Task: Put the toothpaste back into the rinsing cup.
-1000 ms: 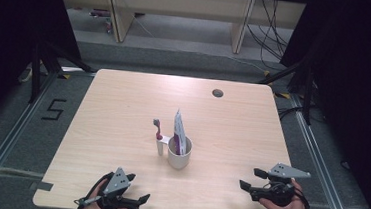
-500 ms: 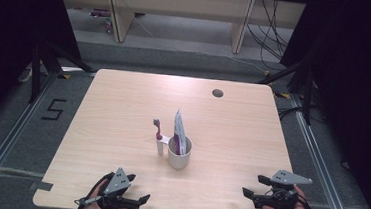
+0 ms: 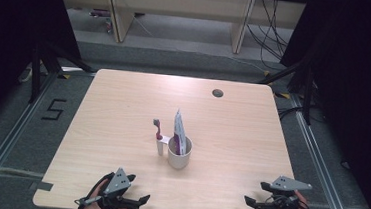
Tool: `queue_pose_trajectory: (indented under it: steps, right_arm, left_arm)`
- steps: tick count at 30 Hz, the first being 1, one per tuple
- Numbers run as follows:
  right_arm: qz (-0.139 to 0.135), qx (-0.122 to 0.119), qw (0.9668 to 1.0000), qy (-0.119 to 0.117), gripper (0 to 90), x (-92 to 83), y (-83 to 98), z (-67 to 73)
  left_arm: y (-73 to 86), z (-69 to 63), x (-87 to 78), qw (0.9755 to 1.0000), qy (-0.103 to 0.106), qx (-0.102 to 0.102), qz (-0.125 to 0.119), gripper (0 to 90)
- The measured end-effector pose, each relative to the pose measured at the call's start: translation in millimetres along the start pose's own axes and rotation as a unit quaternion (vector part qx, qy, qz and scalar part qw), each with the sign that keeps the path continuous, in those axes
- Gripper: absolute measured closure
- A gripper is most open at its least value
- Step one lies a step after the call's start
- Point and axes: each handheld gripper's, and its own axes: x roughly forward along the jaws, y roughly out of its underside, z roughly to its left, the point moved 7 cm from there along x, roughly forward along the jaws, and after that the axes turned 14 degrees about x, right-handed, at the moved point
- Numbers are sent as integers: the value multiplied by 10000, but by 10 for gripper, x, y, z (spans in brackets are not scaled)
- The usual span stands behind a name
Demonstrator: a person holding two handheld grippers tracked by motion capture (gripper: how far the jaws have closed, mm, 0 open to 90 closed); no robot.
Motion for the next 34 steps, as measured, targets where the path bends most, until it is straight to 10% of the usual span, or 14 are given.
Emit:
queue_pose_trajectory:
  steps: [34]
  right_arm:
    - [166,74,9998,127,167,-69,192,30]
  left_arm:
    - [4,7,6,10000,-38,45,28,175]
